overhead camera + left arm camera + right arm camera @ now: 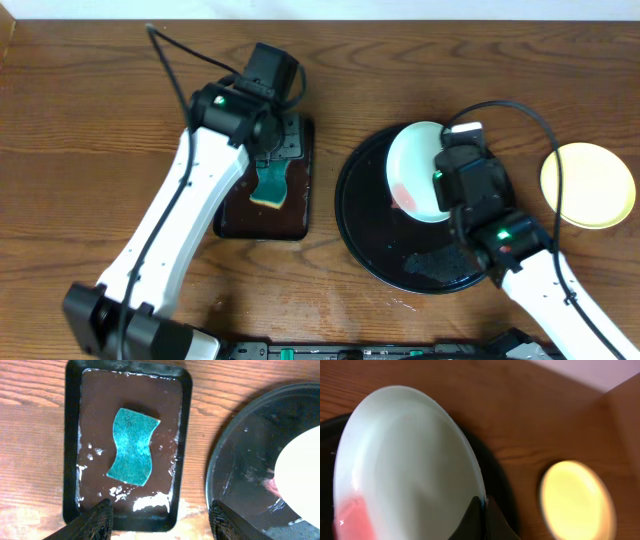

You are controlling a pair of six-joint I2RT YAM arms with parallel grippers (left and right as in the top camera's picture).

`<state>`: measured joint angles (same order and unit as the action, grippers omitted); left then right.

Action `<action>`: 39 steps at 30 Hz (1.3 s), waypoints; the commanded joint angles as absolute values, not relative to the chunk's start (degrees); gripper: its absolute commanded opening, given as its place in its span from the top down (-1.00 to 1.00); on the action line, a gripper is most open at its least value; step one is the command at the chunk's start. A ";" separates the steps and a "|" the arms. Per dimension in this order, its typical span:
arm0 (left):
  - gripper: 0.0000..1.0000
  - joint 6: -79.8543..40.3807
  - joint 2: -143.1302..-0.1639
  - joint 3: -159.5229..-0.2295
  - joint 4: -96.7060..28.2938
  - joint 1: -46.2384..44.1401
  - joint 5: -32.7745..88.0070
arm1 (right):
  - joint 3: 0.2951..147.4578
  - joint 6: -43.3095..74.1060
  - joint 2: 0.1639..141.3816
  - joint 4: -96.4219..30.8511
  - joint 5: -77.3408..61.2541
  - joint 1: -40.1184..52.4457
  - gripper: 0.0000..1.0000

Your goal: Clean dirty plates on tray and stack at the side

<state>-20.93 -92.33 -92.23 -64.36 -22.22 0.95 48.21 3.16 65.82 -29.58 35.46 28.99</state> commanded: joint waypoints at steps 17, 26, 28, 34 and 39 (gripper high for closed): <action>-0.64 -20.60 -89.84 -92.09 -65.54 -22.13 0.89 | 49.39 -8.93 64.93 -28.97 54.65 41.78 0.98; -0.65 -20.58 -89.84 -92.09 -65.54 -22.13 0.89 | 49.39 -11.97 64.93 -27.38 57.67 41.87 0.98; -0.65 -20.60 -89.84 -92.09 -65.54 -22.13 0.89 | 49.39 -13.98 64.93 -26.44 57.67 42.19 0.98; -0.65 -20.60 -89.84 -92.09 -65.54 -22.13 0.89 | 49.39 -19.79 64.95 -25.23 61.12 44.53 0.98; -0.66 -20.60 -89.84 -92.09 -65.54 -22.13 0.89 | 49.39 -25.47 65.14 -24.10 63.05 47.13 0.98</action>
